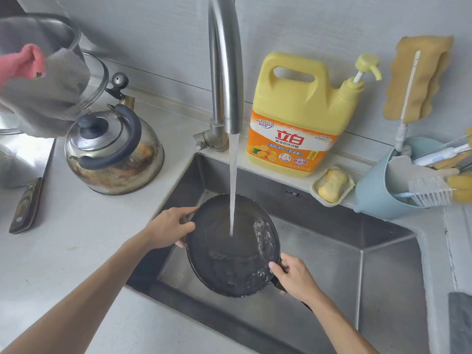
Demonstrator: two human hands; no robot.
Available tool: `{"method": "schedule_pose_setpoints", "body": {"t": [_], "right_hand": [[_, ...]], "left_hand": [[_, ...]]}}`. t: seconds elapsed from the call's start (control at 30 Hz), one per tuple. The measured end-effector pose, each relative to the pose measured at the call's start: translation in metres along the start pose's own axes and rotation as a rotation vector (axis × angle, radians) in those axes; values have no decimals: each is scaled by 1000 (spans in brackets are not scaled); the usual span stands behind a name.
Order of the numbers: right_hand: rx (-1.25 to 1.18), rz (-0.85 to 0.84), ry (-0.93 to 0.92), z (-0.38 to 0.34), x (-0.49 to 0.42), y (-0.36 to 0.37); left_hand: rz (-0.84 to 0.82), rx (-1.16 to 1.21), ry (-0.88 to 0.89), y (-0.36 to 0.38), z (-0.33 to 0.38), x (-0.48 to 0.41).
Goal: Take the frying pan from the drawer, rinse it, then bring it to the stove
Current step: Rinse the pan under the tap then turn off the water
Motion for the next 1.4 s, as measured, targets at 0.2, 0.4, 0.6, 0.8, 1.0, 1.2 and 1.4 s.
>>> {"method": "schedule_pose_setpoints", "body": {"t": [0.2,0.4,0.6,0.8,1.0,1.2,1.4], "right_hand": [[248,-47,-22,1,4,-31],[503,22,-70,4,6,-58],[480,133,-223,4,15,-60],[353,219,-276,7,21,-47],[333,269,-258,11,25,-40],[298,319,-292,18,27,-38],[244,327,-348,8,13,-31]], "left_hand": [[-197,59,-134,24,-6,-3],[-304,192,-195,59,-16,-9],[-138,243,-127,69,-24,-10],[45,216,25,62,-24,1],[87,178,122,63,-22,10],[168,144,208,66,-19,16],[229,196,249,50,-20,28]]}}
Point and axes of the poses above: each hand's wrist, its own x-axis away from the middle knuckle, its own y-axis out of the palm, z = x × y, the point moved 1 cm from there along -x, towards the middle knuckle, and after that the axes turned 6 degrees about -y, right-handed, at the moved point
